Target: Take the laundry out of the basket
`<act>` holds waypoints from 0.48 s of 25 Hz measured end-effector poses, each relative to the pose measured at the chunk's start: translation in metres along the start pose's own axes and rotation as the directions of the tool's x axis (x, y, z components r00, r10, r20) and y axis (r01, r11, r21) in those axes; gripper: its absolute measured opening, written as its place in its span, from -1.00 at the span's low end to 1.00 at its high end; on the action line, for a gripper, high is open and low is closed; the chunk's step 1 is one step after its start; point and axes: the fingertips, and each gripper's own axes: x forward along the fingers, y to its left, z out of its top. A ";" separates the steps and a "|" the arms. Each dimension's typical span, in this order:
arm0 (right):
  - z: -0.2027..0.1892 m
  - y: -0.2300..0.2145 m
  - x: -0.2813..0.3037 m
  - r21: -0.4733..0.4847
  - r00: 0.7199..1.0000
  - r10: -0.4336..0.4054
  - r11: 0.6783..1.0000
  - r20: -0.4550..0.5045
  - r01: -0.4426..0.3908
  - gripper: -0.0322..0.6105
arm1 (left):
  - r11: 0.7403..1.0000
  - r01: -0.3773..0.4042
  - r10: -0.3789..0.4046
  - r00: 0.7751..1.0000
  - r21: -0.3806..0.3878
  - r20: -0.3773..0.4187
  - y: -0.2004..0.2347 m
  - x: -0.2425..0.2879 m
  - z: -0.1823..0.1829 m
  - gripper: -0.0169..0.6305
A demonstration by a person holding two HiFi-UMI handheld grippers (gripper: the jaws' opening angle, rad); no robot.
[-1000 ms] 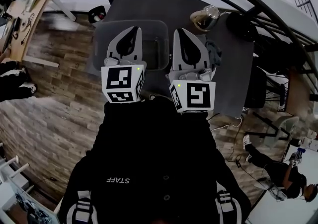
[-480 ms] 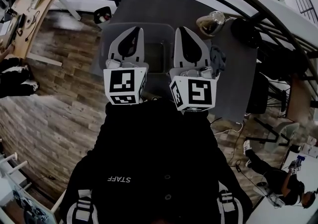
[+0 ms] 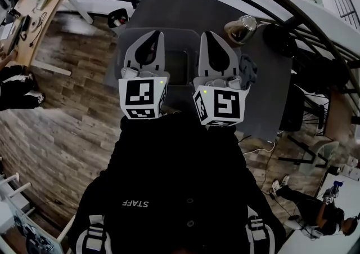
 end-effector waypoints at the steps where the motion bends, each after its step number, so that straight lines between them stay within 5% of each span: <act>1: 0.000 0.001 0.000 -0.001 1.000 -0.001 1.000 0.001 0.001 -0.86 | 1.000 0.002 -0.002 1.000 -0.002 -0.003 0.000 0.000 0.000 -0.95; 12: -0.005 -0.003 -0.001 0.002 1.000 -0.015 1.000 -0.001 0.015 -0.86 | 1.000 0.013 -0.014 1.000 -0.006 -0.007 -0.003 0.003 -0.004 -0.94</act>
